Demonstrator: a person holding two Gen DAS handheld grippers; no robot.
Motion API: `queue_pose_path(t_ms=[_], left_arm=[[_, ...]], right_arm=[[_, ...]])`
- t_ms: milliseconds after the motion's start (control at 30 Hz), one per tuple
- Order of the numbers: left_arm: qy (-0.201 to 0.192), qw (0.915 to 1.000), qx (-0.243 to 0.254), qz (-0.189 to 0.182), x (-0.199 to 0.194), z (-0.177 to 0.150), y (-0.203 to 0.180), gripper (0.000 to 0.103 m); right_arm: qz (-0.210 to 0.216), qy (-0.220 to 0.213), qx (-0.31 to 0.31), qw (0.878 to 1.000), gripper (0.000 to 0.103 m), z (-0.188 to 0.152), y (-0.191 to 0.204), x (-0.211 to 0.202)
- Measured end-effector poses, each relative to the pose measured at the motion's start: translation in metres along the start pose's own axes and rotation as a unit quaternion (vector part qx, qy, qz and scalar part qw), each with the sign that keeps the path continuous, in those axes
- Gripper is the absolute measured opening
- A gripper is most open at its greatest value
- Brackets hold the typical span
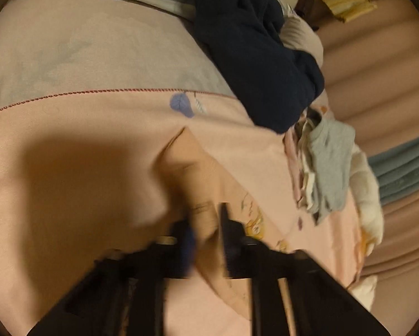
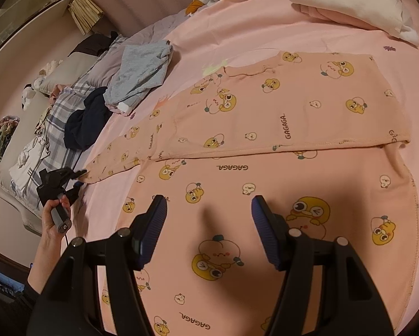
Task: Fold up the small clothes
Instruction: 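Grasp the other sleeve cuff with the left gripper and fold it across the body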
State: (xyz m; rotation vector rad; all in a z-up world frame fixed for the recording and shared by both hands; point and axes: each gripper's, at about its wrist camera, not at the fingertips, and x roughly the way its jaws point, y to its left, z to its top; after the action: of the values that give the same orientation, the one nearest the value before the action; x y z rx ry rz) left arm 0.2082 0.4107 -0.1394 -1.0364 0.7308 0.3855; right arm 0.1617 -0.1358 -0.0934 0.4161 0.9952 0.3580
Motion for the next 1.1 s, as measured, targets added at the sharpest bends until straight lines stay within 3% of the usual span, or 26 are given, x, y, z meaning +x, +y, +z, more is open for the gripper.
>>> queue_pose_path(t_ms=[67, 200, 433, 633, 800, 900, 1033, 1100], left_arm=[[-0.005, 0.9996, 0.024, 0.015, -0.006, -0.003, -0.008, 0.003], [-0.014, 0.9961, 0.086, 0.01, -0.027, -0.012, -0.046, 0.003], [-0.012, 0.9766, 0.211, -0.039, -0.066, -0.055, -0.147, 0.003], [0.025, 0.9502, 0.3, -0.081, -0.074, -0.124, -0.228, 0.003], [0.051, 0.9252, 0.366, -0.087, -0.063, -0.188, -0.28, 0.003], [0.066, 0.912, 0.395, -0.089, -0.053, -0.224, -0.299, 0.003], [0.072, 0.8829, 0.459, -0.068, -0.034, -0.285, -0.311, 0.003], [0.092, 0.8739, 0.474, -0.057, -0.02, -0.304, -0.307, 0.003]], right_arm=[[0.001, 0.0, 0.002, 1.0, 0.064, -0.002, -0.002, -0.001], [0.002, -0.002, 0.003, 1.0, 0.064, -0.004, -0.005, -0.006], [0.015, -0.016, 0.018, 1.0, 0.064, -0.008, -0.015, -0.022], [0.021, -0.031, 0.037, 0.999, 0.064, -0.012, -0.033, -0.038], [0.023, -0.047, 0.059, 0.997, 0.064, -0.016, -0.054, -0.054], [0.017, -0.054, 0.073, 0.996, 0.064, -0.019, -0.071, -0.062], [0.01, -0.058, 0.091, 0.994, 0.064, -0.022, -0.088, -0.067], [0.006, -0.059, 0.101, 0.993, 0.064, -0.024, -0.095, -0.07]])
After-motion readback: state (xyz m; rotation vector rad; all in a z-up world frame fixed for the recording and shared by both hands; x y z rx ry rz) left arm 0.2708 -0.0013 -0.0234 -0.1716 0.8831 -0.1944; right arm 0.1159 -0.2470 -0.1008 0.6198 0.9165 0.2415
